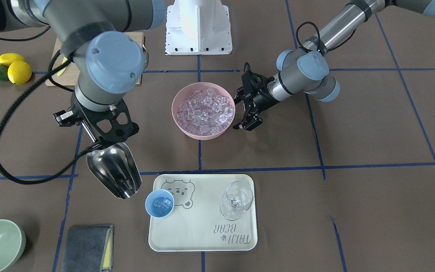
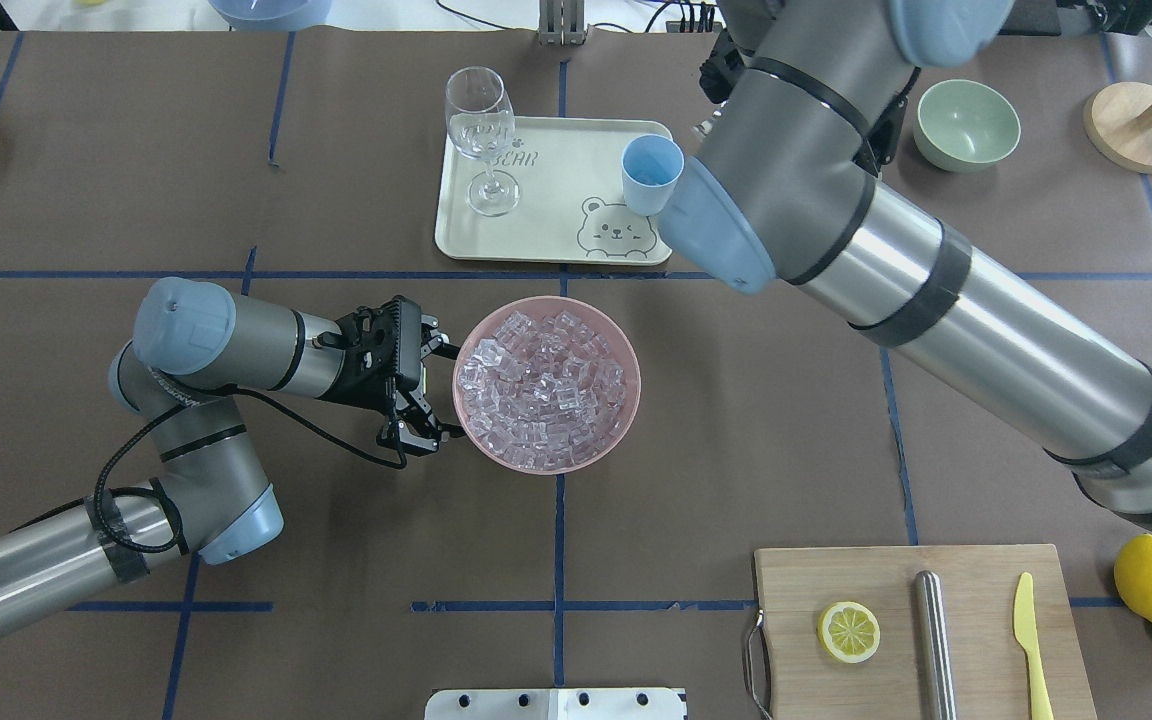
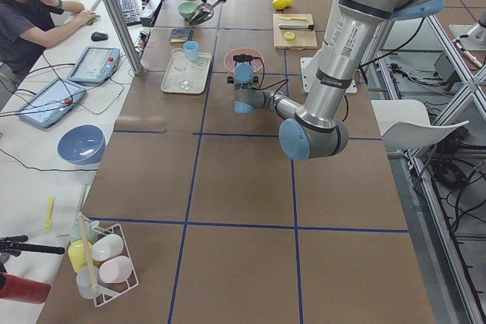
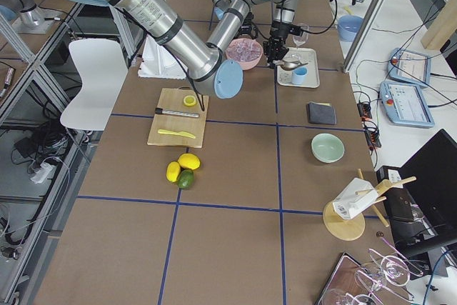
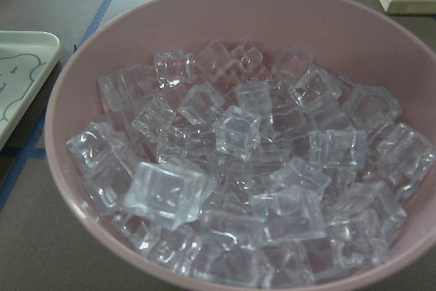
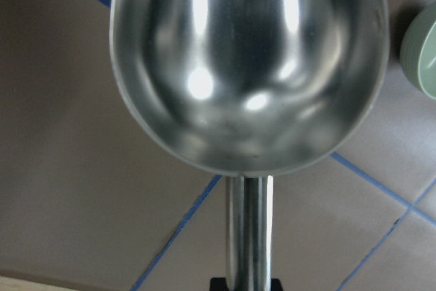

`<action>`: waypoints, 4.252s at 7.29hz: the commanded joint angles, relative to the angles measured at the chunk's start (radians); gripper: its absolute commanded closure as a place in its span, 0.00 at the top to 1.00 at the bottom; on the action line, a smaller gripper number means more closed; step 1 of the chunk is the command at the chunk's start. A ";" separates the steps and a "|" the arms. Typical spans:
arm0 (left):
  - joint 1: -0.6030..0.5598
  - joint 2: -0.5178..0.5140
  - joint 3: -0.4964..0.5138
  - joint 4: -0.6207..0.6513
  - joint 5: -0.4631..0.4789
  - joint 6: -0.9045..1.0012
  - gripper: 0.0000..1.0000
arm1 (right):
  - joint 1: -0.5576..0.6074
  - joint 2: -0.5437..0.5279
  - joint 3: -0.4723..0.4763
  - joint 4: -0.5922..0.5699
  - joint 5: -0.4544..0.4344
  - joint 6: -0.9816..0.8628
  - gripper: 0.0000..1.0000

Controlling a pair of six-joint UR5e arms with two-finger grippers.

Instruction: Put ice in cup with scoop

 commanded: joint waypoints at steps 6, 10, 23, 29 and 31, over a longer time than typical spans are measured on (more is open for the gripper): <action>-0.001 0.000 -0.001 0.000 0.000 0.000 1.00 | 0.015 -0.503 0.374 0.186 0.340 0.397 0.00; -0.001 0.000 -0.001 0.000 0.000 0.000 1.00 | 0.004 -0.828 0.441 0.598 0.386 0.602 0.00; -0.001 0.000 0.001 0.000 0.000 0.002 1.00 | -0.202 -0.902 0.312 0.930 0.316 0.798 0.00; -0.001 0.002 0.001 0.000 0.000 0.002 1.00 | -0.182 -0.809 0.318 0.930 0.252 0.841 1.00; -0.015 0.006 -0.001 0.000 0.000 0.002 1.00 | -0.044 -0.792 0.328 0.928 0.184 0.813 1.00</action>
